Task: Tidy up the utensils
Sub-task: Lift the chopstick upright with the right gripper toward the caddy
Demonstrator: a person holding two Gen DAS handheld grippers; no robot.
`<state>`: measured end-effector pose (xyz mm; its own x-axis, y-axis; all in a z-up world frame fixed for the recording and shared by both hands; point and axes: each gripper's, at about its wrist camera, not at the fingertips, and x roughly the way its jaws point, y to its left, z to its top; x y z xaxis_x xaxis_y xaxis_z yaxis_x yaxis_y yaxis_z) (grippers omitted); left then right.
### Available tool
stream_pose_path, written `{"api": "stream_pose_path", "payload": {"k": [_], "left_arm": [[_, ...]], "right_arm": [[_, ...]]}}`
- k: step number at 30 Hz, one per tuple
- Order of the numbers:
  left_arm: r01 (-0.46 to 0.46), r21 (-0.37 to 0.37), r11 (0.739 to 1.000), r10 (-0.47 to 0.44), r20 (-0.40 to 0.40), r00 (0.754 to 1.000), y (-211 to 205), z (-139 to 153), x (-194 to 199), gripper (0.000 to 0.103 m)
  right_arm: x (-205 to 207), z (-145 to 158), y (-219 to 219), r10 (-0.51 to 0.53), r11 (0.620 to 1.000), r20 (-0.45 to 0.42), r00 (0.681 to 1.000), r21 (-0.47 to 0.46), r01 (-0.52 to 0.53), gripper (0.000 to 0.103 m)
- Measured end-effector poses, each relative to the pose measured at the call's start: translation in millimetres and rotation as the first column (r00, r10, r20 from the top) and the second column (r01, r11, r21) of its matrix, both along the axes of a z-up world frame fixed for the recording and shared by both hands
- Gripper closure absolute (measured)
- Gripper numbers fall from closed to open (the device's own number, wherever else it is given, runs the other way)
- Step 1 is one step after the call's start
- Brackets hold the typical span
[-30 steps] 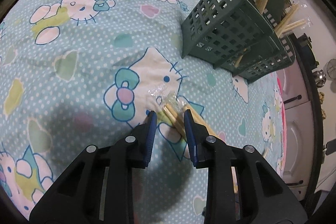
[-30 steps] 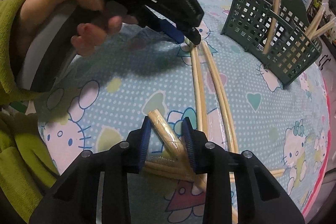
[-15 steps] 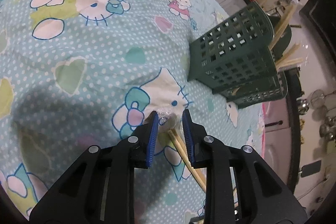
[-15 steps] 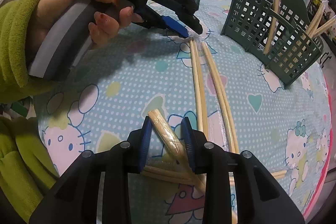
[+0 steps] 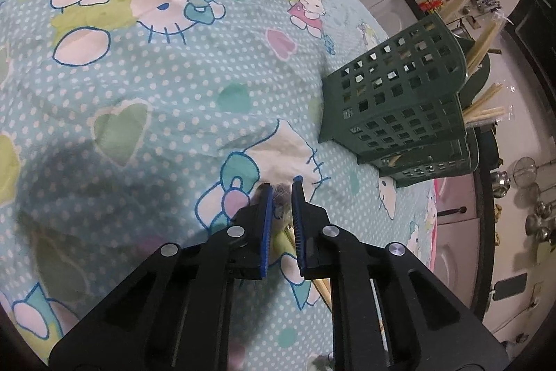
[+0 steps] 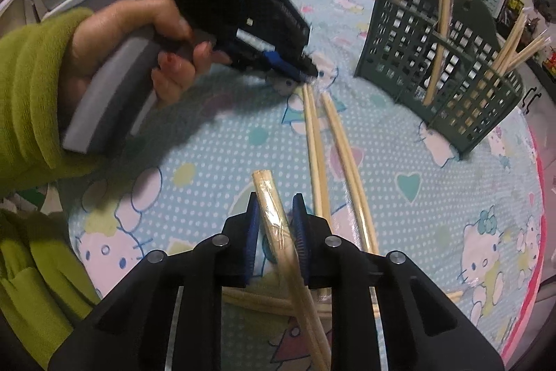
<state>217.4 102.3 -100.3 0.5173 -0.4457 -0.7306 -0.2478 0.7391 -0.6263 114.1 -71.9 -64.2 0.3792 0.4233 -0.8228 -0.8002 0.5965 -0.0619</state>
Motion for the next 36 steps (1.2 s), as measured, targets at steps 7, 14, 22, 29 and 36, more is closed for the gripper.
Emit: {"api": "stream_pose_path", "payload": {"k": [7, 14, 22, 29, 36], "left_arm": [[0.013, 0.025, 1.000, -0.014, 0.024, 1.000, -1.0, 8.0, -5.0, 0.102], [0.011, 0.039, 0.999, -0.014, 0.074, 0.997, 3.7, 27.9, -14.3, 0.102], [-0.013, 0.038, 0.999, 0.007, 0.141, 0.990, 14.1, 54.5, -32.9, 0.102], [-0.014, 0.039, 0.999, 0.006, 0.205, 0.979, 14.7, 81.9, -41.1, 0.102], [0.033, 0.039, 0.999, -0.043, 0.270, 0.962, -2.1, 110.6, -47.0, 0.102]], "right_arm": [[2.7, 20.5, -4.8, -0.024, 0.999, 0.037, 0.999, 0.046, 0.022, 0.088], [6.8, 33.0, -16.2, -0.065, 0.994, 0.048, 0.997, 0.090, 0.060, 0.089], [13.5, 43.7, -28.2, -0.118, 0.984, 0.052, 0.992, 0.143, 0.110, 0.090], [20.6, 53.8, -39.7, -0.163, 0.971, 0.049, 0.985, 0.185, 0.152, 0.090], [25.4, 63.6, -48.2, -0.203, 0.959, 0.053, 0.978, 0.214, 0.187, 0.091]]}}
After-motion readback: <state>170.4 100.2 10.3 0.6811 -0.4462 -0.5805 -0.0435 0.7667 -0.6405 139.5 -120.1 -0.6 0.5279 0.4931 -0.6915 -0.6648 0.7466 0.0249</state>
